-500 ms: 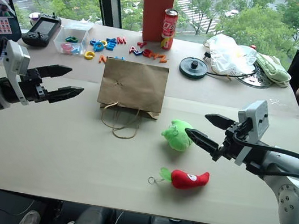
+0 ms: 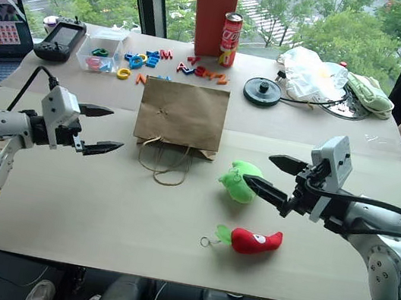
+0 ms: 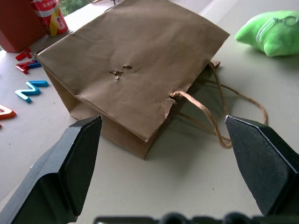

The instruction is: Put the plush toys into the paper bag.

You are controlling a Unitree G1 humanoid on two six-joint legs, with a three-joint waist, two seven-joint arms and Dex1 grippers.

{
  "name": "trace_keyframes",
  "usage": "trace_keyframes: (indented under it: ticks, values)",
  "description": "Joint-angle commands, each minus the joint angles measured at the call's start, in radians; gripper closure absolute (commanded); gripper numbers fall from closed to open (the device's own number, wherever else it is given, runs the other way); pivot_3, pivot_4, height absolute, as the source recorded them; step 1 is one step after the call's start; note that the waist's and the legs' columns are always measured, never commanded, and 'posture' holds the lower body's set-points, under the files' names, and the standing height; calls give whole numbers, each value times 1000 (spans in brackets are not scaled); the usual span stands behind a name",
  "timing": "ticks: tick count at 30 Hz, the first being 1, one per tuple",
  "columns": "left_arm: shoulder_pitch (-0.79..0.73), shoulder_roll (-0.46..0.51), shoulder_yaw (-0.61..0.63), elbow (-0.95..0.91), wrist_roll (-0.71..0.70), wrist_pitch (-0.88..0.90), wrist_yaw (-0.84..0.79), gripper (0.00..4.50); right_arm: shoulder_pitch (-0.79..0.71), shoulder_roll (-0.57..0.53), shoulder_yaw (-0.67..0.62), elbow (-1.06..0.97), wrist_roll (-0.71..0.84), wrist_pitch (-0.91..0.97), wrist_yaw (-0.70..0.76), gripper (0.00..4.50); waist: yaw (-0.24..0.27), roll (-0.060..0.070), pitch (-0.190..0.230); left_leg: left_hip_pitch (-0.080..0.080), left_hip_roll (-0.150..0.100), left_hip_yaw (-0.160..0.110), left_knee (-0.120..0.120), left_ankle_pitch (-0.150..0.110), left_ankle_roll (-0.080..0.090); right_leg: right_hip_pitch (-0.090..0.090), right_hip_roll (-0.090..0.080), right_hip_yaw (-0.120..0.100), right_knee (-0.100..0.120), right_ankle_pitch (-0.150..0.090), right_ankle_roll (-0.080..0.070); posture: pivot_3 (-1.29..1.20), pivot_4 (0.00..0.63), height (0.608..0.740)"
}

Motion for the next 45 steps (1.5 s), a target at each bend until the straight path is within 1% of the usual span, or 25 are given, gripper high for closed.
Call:
trace_keyframes:
  ticks: [1, 3, 6, 9, 12, 17, 19, 20, 22, 25, 30, 35, 37, 39, 40, 42, 43, 45]
  values:
    - [-169, -37, -123, 257, 255, -443, 138, 0, -7, 0, -13, -39, 11, -21, -18, 81, 9, 0, 0, 0, 0, 0, 0, 0, 0, 0, 0, 0, 0, 0, 0, 0, 150, 739]
    - [-237, -75, -170, 358, 329, -575, 201, 0, 5, 4, -18, -53, 13, -20, -31, 81, 13, 0, 0, -2, -1, 0, 0, -1, 1, 0, -1, 0, -1, 0, 0, 0, 150, 739]
    - [-297, -128, -226, 467, 413, -687, 279, 0, 24, 12, -31, -71, 18, -18, -52, 81, 16, 0, 0, -5, -1, 0, 1, -1, 2, -1, -1, -1, -1, 0, 1, 0, 150, 739]
    - [-333, -186, -240, 543, 419, -735, 307, 0, 39, 16, -39, -84, 19, -18, -70, 81, 13, 0, 0, -6, -1, -1, 3, -2, 4, -2, -1, -2, 0, 0, 1, 0, 150, 739]
    - [-352, -225, -234, 582, 384, -782, 283, 0, 54, 16, -53, -102, 26, -15, -88, 81, 5, 0, 0, -6, 0, -1, 3, -2, 4, -2, 0, -2, 0, 0, 1, 0, 150, 739]
    - [-366, -225, -233, 613, 373, -822, 253, 0, 67, 20, -55, -116, 33, -16, -108, 81, 4, 0, 0, -6, 1, -1, 5, -2, 4, -2, 0, -2, 0, 0, 1, 0, 150, 739]
    - [-367, -221, -230, 621, 361, -826, 228, 528, 70, 23, -49, -116, 29, -21, -115, 0, 4, 0, 0, -6, 1, -1, 7, -2, 4, -1, 0, -2, 1, 0, 1, 0, 150, 739]
    - [-366, -218, -229, 623, 358, -826, 218, 672, 70, 26, -45, -114, 26, -23, -118, 0, 4, 0, 0, -6, 1, -2, 8, -2, 4, -1, 0, -2, 1, 0, 1, 0, 150, 739]
    - [-364, -214, -228, 626, 360, -829, 210, 1504, 68, 29, -40, -112, 23, -26, -121, 0, 4, 0, 0, -6, 1, -2, 9, -2, 4, -1, 0, -2, 1, 0, 1, 0, 150, 739]
    - [-361, -209, -229, 630, 366, -830, 206, 2482, 63, 31, -33, -108, 19, -28, -124, 0, 4, 0, 0, -6, 1, -2, 9, -2, 4, -1, 0, -2, 2, 0, 1, 0, 150, 739]
    - [-357, -204, -234, 627, 373, -829, 204, 4395, 56, 32, -21, -99, 8, -34, -125, 0, 5, 0, 0, -6, 1, -2, 9, -3, 4, -1, 0, -2, 1, 0, 1, 0, 150, 739]
    - [-353, -214, -231, 612, 362, -823, 196, 4395, 47, 35, -10, -93, 0, -38, -129, 0, 5, 0, 0, -6, 1, -2, 9, -3, 4, -1, 0, -2, 1, 0, 1, 0, 150, 739]
    - [-334, -222, -214, 563, 295, -789, 134, 4395, 45, 35, 5, -91, -8, -39, -128, 0, 5, 0, 0, -6, 1, -2, 9, -3, 4, -1, 0, -2, 1, 0, 1, 0, 150, 739]
    - [-283, -220, -193, 439, 172, -693, 26, 4395, 43, 32, 17, -95, -15, -36, -130, 0, 3, 0, 0, -6, 1, -2, 9, -3, 4, -1, 0, -2, 2, 0, 1, 0, 150, 739]
    - [-237, -209, -182, 323, 87, -595, -30, 4395, 43, 32, 20, -99, -15, -34, -133, 0, 1, 0, 0, -6, 1, -2, 9, -3, 4, -1, 0, -2, 2, 0, 1, 0, 150, 739]
    - [-152, -176, -166, 115, -30, -422, -99, 4395, 45, 33, 25, -105, -15, -33, -136, 0, -2, 0, 0, -6, 2, -2, 8, -3, 5, -1, 1, -2, 2, 0, 1, 0, 150, 739]
    - [-108, -148, -152, -8, -92, -311, -110, 4395, 49, 34, 30, -106, -17, -32, -138, 0, -4, 0, 0, -6, 2, -3, 9, -3, 5, -1, 1, -2, 2, 0, 1, 0, 150, 739]
    - [-66, -104, -110, -189, -198, -108, -102, 4395, 52, 36, 52, -108, -24, -30, -141, 0, -11, 0, 0, -6, 2, -3, 9, -3, 5, -1, 1, -2, 3, 0, 1, 0, 150, 739]
